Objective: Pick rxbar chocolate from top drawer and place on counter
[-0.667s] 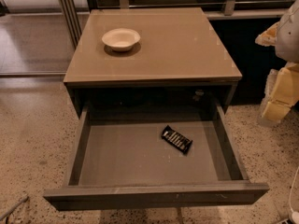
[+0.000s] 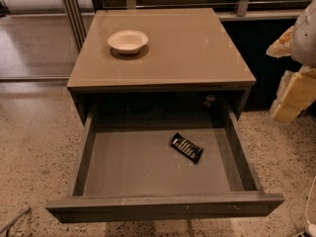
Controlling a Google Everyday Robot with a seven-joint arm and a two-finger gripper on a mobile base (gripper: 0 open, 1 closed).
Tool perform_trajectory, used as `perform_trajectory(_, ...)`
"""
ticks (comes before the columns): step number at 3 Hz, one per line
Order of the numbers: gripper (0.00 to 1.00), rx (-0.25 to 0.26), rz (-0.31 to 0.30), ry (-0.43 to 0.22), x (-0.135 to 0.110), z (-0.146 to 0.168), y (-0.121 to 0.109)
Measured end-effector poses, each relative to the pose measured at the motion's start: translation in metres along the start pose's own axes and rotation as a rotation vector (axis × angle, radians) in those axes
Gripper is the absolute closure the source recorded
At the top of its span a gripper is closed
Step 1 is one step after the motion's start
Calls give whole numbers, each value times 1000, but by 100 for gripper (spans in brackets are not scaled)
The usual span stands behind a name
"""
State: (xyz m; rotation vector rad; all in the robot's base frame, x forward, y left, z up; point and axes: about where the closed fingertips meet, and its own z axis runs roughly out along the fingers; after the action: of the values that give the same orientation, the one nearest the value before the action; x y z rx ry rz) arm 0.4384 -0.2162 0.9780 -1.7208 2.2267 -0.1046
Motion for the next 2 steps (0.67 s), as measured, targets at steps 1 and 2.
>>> perform_trajectory(1, 42, 32, 37, -37, -1, 11, -2)
perform_trajectory(2, 65, 53, 106, -114, -9, 49, 0)
